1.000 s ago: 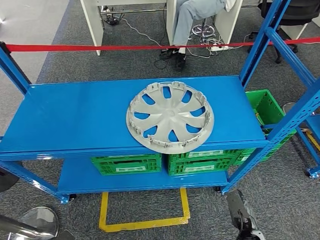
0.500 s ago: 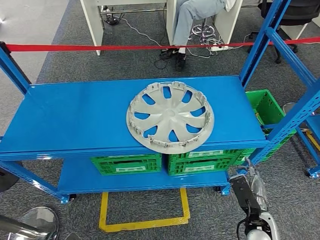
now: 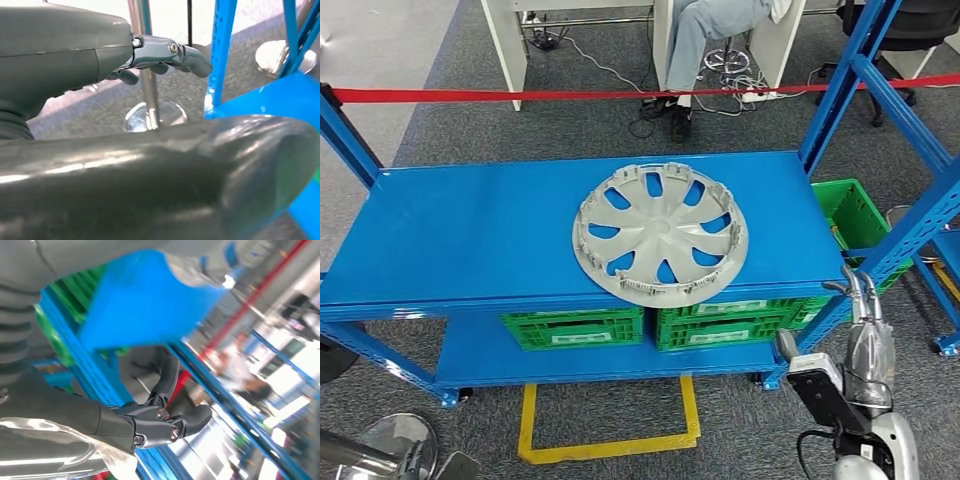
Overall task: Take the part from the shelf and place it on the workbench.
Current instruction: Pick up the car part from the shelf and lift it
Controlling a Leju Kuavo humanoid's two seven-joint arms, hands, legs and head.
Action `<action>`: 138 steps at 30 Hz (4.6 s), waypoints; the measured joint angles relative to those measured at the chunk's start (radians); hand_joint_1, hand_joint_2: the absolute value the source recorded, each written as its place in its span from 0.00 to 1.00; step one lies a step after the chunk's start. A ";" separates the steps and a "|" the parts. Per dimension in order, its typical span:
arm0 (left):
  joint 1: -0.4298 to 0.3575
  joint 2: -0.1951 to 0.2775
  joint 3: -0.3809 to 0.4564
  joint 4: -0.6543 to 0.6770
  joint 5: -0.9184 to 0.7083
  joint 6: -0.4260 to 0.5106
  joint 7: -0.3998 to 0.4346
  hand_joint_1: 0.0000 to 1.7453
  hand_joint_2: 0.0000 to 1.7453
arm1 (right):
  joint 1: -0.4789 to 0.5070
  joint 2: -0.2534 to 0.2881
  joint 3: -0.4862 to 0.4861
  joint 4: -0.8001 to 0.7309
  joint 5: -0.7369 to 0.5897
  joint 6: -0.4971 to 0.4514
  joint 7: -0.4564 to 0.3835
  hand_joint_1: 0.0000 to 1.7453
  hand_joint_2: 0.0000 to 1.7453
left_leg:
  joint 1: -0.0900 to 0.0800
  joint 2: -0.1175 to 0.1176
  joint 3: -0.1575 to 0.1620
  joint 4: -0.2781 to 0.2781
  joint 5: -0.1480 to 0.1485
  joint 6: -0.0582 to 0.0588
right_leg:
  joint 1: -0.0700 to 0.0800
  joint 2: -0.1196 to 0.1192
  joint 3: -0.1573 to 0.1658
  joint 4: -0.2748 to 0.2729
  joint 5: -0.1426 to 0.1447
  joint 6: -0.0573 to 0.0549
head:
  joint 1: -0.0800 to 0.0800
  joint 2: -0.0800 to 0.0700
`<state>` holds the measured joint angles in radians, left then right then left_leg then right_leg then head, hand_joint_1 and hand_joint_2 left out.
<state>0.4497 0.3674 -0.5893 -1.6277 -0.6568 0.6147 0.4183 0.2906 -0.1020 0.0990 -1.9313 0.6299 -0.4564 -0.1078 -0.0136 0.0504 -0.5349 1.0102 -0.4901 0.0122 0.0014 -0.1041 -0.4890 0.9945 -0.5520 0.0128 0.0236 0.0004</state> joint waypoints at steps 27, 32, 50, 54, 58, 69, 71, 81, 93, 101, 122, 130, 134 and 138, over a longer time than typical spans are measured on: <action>-0.193 -0.224 0.190 0.622 0.356 0.034 -0.414 0.00 0.00 | -0.084 -0.087 0.195 -0.012 0.225 -0.120 -0.092 0.00 1.00 | 0.000 0.000 -0.001 0.000 0.000 0.000 | 0.000 0.000 0.004 0.000 0.000 0.000 | 0.000 0.000; -0.226 -0.256 0.230 0.761 0.418 0.022 -0.467 0.00 0.00 | -0.104 -0.089 0.220 0.015 0.304 -0.144 -0.134 0.00 1.00 | 0.000 0.000 -0.001 0.000 0.000 0.000 | 0.000 0.000 0.004 0.000 0.000 0.000 | 0.000 0.000; -0.351 -0.359 0.342 1.229 0.594 -0.047 -0.638 0.00 0.00 | -0.201 -0.089 0.301 0.159 0.649 -0.212 -0.284 0.00 1.00 | 0.000 0.000 -0.001 0.000 0.000 0.000 | 0.000 0.000 0.008 0.000 0.000 0.000 | 0.000 0.000; -0.375 -0.377 0.355 1.309 0.619 -0.067 -0.680 0.00 0.00 | -0.242 -0.090 0.341 0.228 0.776 -0.226 -0.230 0.00 1.00 | 0.000 0.000 -0.001 0.000 0.001 0.001 | 0.000 0.000 0.010 0.000 0.001 0.001 | 0.000 0.000; -0.385 -0.386 0.361 1.349 0.624 -0.070 -0.693 0.00 0.00 | -0.274 -0.097 0.379 0.280 0.807 -0.230 -0.176 0.00 1.00 | 0.000 0.000 -0.001 0.000 0.001 0.001 | 0.000 0.000 0.010 0.000 0.001 0.001 | 0.000 0.000; -0.397 -0.402 0.350 1.406 0.555 -0.078 -0.652 0.00 0.00 | -0.344 -0.128 0.480 0.385 0.790 -0.232 -0.063 0.00 1.00 | 0.000 0.000 -0.001 0.000 0.001 0.001 | 0.000 0.001 0.009 0.000 0.002 0.002 | 0.000 0.000; -0.399 -0.405 0.338 1.416 0.534 -0.074 -0.648 0.00 0.00 | -0.358 -0.137 0.501 0.397 0.778 -0.232 -0.041 0.00 1.00 | 0.000 0.000 -0.001 0.000 0.001 0.001 | 0.000 0.001 0.009 0.000 0.002 0.002 | 0.000 0.000; -0.403 -0.406 0.301 1.422 0.510 -0.070 -0.653 0.00 0.00 | -0.406 -0.172 0.576 0.422 0.766 -0.233 0.013 0.00 1.00 | 0.000 0.000 -0.001 0.001 0.001 0.001 | 0.000 0.001 0.009 0.000 0.002 0.002 | 0.000 0.000; -0.329 -0.356 0.199 1.198 0.455 -0.101 -0.423 0.00 0.00 | -0.495 -0.202 0.675 0.438 0.722 -0.228 0.094 0.00 1.00 | 0.000 0.001 -0.002 0.001 0.001 0.001 | 0.000 0.002 0.009 0.000 0.002 0.003 | 0.000 0.000; -0.241 -0.207 -0.049 0.866 0.501 -0.069 -0.204 0.00 0.00 | -0.607 -0.196 0.778 0.455 0.680 -0.124 0.125 0.00 1.00 | 0.000 0.001 -0.002 0.001 0.002 0.001 | 0.000 0.002 0.009 0.001 0.002 0.002 | 0.000 0.000; -0.277 -0.048 -0.419 0.631 0.780 0.078 -0.199 0.00 0.00 | -0.745 -0.094 0.862 0.541 0.659 0.001 0.207 0.00 1.00 | -0.001 0.001 -0.003 0.001 0.002 0.001 | 0.000 0.002 0.009 0.001 0.002 0.003 | 0.000 0.000; -0.164 -0.013 -0.372 0.521 0.688 0.083 -0.079 0.00 0.00 | -0.711 -0.089 0.851 0.626 0.625 0.014 0.237 0.00 1.00 | 0.000 0.002 -0.004 0.001 0.002 0.001 | 0.000 0.002 0.007 0.001 0.002 0.003 | 0.000 0.000; -0.086 0.000 -0.313 0.439 0.637 0.083 0.000 0.00 0.00 | -0.692 -0.088 0.838 0.682 0.627 0.024 0.240 0.00 1.00 | 0.000 0.002 -0.005 0.001 0.002 0.002 | 0.000 0.002 0.006 0.001 0.002 0.003 | 0.000 0.000; -0.043 0.003 -0.271 0.383 0.619 0.084 0.036 0.00 0.00 | -0.675 -0.088 0.831 0.713 0.630 0.030 0.241 0.00 1.00 | -0.001 0.001 -0.005 0.001 0.002 0.002 | 0.000 0.002 0.006 0.001 0.002 0.003 | 0.000 0.000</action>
<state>0.4063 0.3705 -0.8600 -1.2444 -0.0380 0.6983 0.4547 -0.3843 -0.1904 0.9304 -1.2182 1.2595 -0.4265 0.1328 -0.0141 0.0519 -0.5400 1.0109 -0.4882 0.0137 0.0014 -0.1022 -0.4829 0.9953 -0.5497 0.0155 0.0238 0.0004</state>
